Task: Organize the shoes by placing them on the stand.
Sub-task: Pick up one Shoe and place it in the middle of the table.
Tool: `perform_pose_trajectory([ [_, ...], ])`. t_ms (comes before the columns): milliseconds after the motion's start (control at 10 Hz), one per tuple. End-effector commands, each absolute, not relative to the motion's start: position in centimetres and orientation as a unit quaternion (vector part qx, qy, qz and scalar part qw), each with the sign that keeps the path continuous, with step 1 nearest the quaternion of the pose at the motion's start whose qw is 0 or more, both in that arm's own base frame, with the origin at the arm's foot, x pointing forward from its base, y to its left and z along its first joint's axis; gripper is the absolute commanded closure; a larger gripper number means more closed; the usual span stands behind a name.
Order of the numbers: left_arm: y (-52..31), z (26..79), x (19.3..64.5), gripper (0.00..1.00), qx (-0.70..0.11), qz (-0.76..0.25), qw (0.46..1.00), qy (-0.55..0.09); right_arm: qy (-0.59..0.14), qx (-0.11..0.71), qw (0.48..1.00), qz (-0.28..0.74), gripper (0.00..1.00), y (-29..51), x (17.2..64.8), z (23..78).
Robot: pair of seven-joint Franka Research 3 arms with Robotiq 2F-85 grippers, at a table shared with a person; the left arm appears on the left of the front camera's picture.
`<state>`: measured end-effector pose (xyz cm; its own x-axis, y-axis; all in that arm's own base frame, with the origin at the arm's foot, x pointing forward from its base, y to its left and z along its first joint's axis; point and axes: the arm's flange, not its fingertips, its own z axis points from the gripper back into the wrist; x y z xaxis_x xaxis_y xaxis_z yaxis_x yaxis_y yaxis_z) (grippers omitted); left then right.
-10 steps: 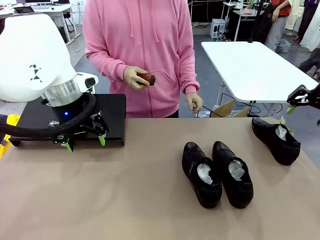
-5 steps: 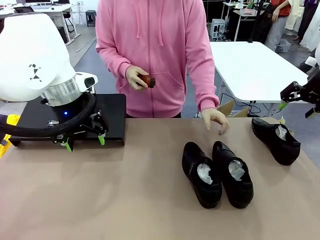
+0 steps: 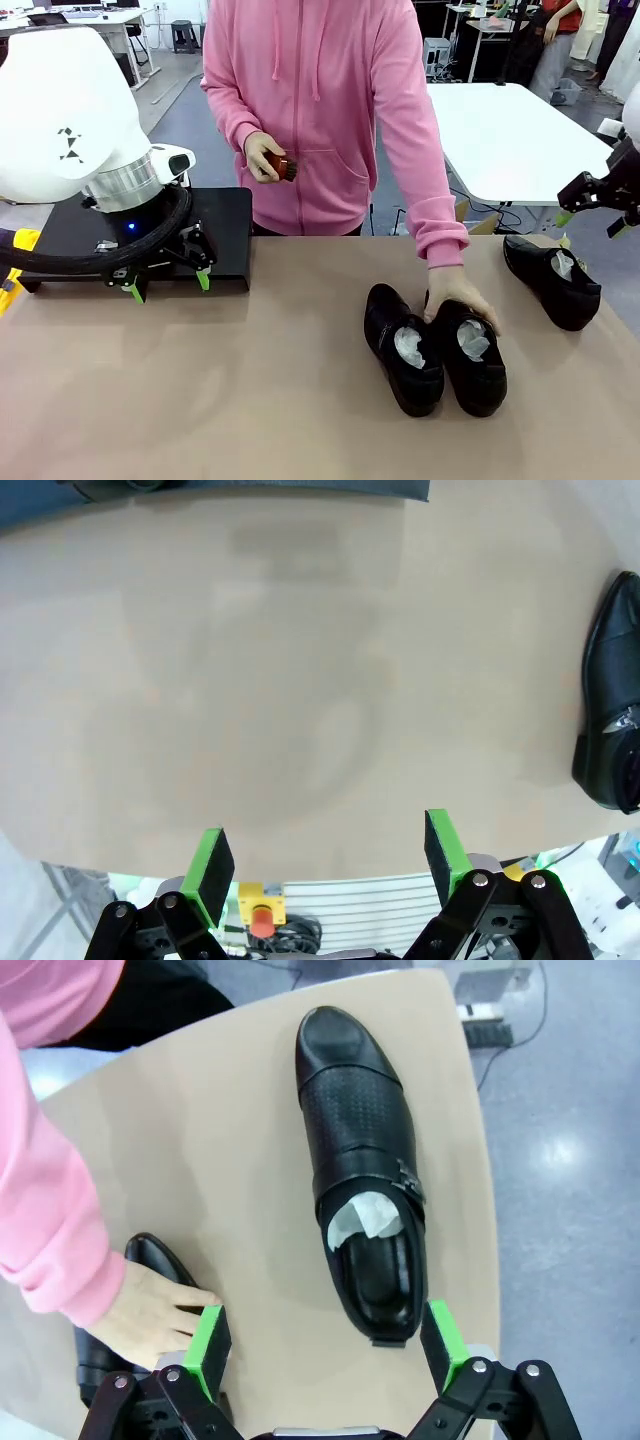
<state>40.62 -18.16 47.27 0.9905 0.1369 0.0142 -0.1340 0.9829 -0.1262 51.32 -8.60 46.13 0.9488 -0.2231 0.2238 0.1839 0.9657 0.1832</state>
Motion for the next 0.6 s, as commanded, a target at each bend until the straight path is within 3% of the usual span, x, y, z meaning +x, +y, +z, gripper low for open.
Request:
perform_pose_trajectory([
  [0,-18.14,47.49,40.73,0.01,-0.064,0.075,0.995,-0.011,-0.119,0.073,0.987,-0.075,0.0,-9.62,52.65,46.27],
  [500,-18.14,47.49,40.73,0.01,-0.064,0.075,0.995,-0.011,-0.113,0.082,0.987,-0.077,0.0,-10.11,52.48,46.49],
])
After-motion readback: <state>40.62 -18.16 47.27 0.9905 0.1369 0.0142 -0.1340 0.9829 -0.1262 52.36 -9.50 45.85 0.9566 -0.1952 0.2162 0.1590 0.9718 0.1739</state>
